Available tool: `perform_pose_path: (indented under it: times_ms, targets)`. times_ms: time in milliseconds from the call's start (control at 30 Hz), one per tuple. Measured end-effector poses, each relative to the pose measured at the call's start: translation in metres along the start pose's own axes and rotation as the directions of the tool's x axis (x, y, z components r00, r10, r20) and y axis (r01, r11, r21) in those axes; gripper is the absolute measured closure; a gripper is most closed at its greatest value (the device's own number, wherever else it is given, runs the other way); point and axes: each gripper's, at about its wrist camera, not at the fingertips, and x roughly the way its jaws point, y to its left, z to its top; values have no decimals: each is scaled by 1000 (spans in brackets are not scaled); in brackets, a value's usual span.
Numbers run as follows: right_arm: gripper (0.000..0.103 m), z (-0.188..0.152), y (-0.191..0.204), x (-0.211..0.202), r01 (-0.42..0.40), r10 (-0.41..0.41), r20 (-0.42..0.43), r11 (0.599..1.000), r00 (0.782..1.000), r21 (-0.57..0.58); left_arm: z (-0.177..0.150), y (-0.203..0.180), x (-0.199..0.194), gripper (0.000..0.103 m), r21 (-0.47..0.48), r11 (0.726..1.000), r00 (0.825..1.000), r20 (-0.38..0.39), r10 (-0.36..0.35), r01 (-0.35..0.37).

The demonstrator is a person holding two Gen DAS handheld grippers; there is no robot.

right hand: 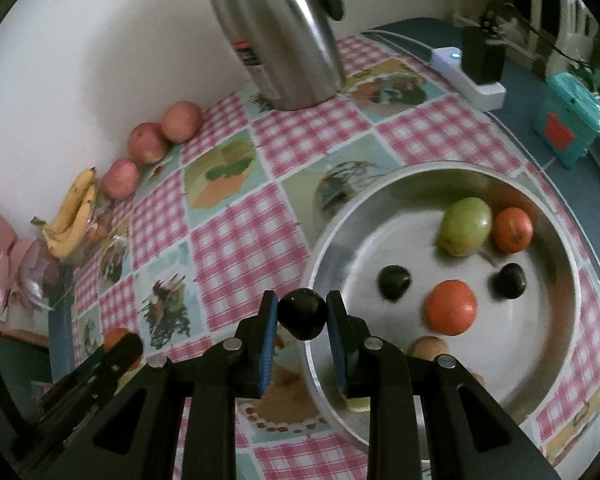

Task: Organize fruits
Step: 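Carry the tangerine and dark plum over the steel plate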

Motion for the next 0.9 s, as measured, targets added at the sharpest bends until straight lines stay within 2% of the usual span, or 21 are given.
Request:
perform_pose_path:
  times_ms: [233, 567, 733, 900]
  targets:
    - [77, 8, -21, -8, 47, -49, 33, 998, 998, 41, 1, -22, -12, 64, 42, 998, 999, 22, -48, 47]
    - [77, 18, -67, -22, 91, -101, 69, 986, 992, 136, -8, -94, -10, 64, 190, 969, 988, -22, -156, 157]
    - [77, 18, -83, -23, 93, -105, 65, 981, 992, 171, -18, -127, -3, 64, 279, 944, 984, -47, -170, 176]
    - [77, 19, -90, -21, 102, -114, 58, 978, 992, 183, -22, -135, 14, 64, 283, 944, 985, -83, -154, 171]
